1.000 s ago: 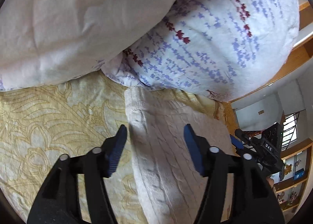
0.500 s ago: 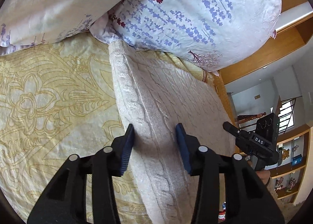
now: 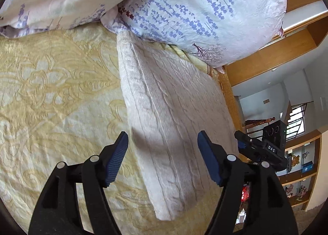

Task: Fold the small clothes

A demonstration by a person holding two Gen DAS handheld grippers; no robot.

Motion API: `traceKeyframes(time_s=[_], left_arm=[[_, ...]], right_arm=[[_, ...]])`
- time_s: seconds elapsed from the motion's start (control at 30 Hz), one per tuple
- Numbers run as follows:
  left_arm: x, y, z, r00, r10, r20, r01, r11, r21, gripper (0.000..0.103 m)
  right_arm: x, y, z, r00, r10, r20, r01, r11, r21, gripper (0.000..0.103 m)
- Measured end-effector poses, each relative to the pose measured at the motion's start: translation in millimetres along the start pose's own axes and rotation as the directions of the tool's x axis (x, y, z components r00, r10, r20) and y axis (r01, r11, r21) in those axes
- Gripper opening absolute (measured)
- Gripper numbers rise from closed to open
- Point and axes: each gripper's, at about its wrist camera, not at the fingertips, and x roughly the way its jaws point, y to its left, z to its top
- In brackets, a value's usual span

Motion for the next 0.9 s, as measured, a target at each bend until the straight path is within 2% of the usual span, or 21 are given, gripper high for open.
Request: traceKeyframes(time_s=[0.07, 0.13, 0.17, 0.2, 0.3, 0.4, 0.47, 0.5, 0.53, 0.6, 0.67, 0.77, 0.9], left_arm=[[3, -2, -12, 1.0, -0.008, -0.022, 0.008, 1.0, -0.002, 0.07], [7, -5, -23, 0.999, -0.018, -0.039, 0.017, 1.0, -0.001, 0.068], [9, -6, -28, 0.999, -0.023, -0.042, 0.023, 1.0, 0.0, 0.063], [9, -8, -32, 0.999, -0.011, -0.036, 0.012, 1.0, 0.008, 0.062], [10, -10, -34, 1.0, 0.012, -0.024, -0.012, 0.999, 0.03, 0.053], [13, -7, -37, 0.999, 0.013, -0.037, -0.012, 1.0, 0.029, 0.052], [11, -4, -40, 0.999, 0.007, -0.045, -0.007, 1.0, 0.012, 0.059], [10, -2, -38, 0.999, -0.001, -0.042, 0.001, 1.0, -0.008, 0.064], [7, 2, -36, 0.999, -0.012, -0.037, 0.01, 0.999, -0.03, 0.071], [3, 8, -28, 0.999, -0.029, -0.025, 0.027, 0.997, -0.067, 0.074], [1, 14, -17, 0.999, -0.047, -0.007, 0.046, 0.994, -0.103, 0.076], [4, 22, 1, 0.997, -0.073, 0.005, 0.073, 0.986, -0.152, 0.078], [13, 26, 17, 0.997, -0.075, -0.006, 0.073, 0.984, -0.164, 0.078]], right_arm=[[-1, -2, -9, 1.0, 0.007, -0.016, -0.007, 1.0, 0.003, 0.043], [-3, -3, -17, 1.0, 0.005, -0.017, -0.005, 1.0, -0.003, 0.022], [-5, -3, -19, 1.0, 0.011, -0.003, -0.011, 1.0, -0.002, 0.015], [-7, -5, -21, 1.0, 0.029, 0.009, -0.029, 1.0, 0.008, 0.013], [-6, -13, -24, 1.0, -0.006, 0.009, 0.006, 0.999, 0.037, 0.012], [1, -17, -27, 0.999, -0.033, -0.006, 0.033, 0.999, 0.033, 0.013], [0, -15, -23, 1.0, -0.016, -0.007, 0.016, 0.999, 0.046, 0.015], [-2, -14, -21, 1.0, 0.0, -0.003, 0.001, 0.999, 0.045, 0.025], [-3, -12, -17, 1.0, 0.008, 0.001, -0.008, 0.999, 0.045, 0.045], [-5, -9, -6, 1.0, 0.01, 0.022, -0.011, 0.999, 0.046, 0.073], [0, -7, 6, 0.999, 0.035, 0.019, -0.036, 0.998, 0.049, 0.073], [22, -9, 26, 0.998, 0.059, -0.034, -0.056, 0.994, 0.089, 0.073], [43, -10, 39, 0.993, 0.09, -0.076, -0.082, 0.992, 0.1, 0.073]])
